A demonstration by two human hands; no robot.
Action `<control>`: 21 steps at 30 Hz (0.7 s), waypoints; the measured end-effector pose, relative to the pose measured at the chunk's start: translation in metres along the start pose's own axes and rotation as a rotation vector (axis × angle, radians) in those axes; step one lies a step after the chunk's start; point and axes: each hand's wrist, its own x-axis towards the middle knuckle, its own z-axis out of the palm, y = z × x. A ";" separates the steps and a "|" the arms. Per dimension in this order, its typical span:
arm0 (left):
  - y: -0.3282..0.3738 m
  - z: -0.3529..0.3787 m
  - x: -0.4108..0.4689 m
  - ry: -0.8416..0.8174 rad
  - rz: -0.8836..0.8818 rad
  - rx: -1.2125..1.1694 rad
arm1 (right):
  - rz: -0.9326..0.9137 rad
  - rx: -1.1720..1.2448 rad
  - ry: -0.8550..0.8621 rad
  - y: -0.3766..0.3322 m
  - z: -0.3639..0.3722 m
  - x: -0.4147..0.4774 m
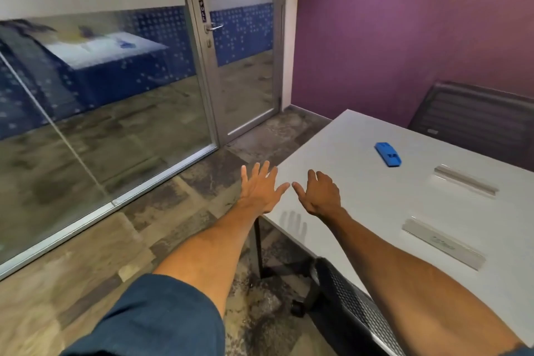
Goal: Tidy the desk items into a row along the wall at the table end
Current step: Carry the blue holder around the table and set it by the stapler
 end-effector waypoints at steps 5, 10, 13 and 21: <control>-0.049 0.006 0.040 -0.041 -0.022 0.005 | -0.003 -0.026 -0.041 -0.031 0.015 0.047; -0.085 0.012 0.111 -0.056 0.028 0.002 | 0.040 -0.044 -0.066 -0.052 0.031 0.114; -0.100 0.014 0.162 -0.107 0.073 0.004 | 0.093 -0.031 -0.077 -0.062 0.041 0.163; -0.116 0.020 0.286 -0.173 0.216 -0.007 | 0.243 -0.027 -0.096 -0.068 0.053 0.274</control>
